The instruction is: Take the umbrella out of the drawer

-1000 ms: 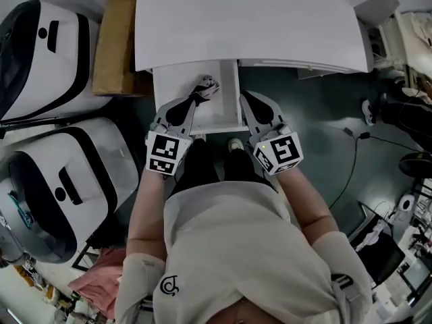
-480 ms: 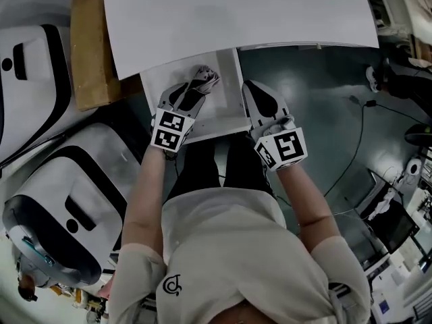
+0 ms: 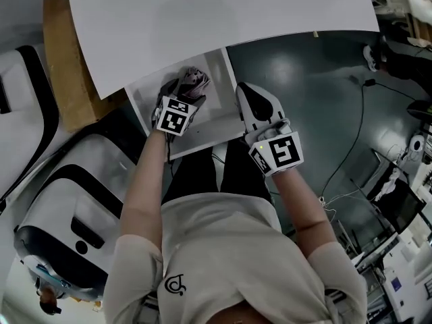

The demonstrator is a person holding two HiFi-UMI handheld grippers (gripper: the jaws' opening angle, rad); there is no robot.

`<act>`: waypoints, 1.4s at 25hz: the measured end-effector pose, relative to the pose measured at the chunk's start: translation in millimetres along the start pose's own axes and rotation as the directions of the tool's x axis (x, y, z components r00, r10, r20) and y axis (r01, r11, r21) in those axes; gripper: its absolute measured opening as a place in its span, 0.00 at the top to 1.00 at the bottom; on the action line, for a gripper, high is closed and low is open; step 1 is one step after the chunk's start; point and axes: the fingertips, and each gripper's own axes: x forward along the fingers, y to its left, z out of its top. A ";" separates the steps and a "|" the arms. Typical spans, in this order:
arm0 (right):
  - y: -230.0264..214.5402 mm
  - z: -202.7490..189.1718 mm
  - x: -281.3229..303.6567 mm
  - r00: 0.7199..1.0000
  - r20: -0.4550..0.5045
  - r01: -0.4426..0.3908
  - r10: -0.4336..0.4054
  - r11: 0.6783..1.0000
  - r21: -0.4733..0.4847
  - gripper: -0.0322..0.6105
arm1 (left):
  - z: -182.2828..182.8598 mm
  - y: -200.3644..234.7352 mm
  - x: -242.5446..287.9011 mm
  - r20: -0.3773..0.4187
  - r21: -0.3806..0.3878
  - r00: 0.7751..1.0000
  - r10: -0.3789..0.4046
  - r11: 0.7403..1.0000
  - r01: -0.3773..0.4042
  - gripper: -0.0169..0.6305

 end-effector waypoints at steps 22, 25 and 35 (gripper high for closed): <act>-33.4 -19.7 -7.8 0.995 -0.005 0.095 -0.095 0.995 0.000 0.94 | -29.7 21.6 48.2 -0.207 0.092 0.963 0.173 0.983 -0.157 0.56; -32.9 -15.8 -10.2 0.996 -0.004 0.087 -0.087 0.996 0.007 0.94 | -30.0 12.3 46.2 -0.238 0.095 0.963 0.130 0.989 -0.111 0.58; -16.3 15.5 -20.1 0.999 0.027 0.025 -0.024 1.000 -0.020 0.94 | 0.3 -3.6 0.6 -0.134 0.093 0.983 0.124 0.989 -0.112 0.59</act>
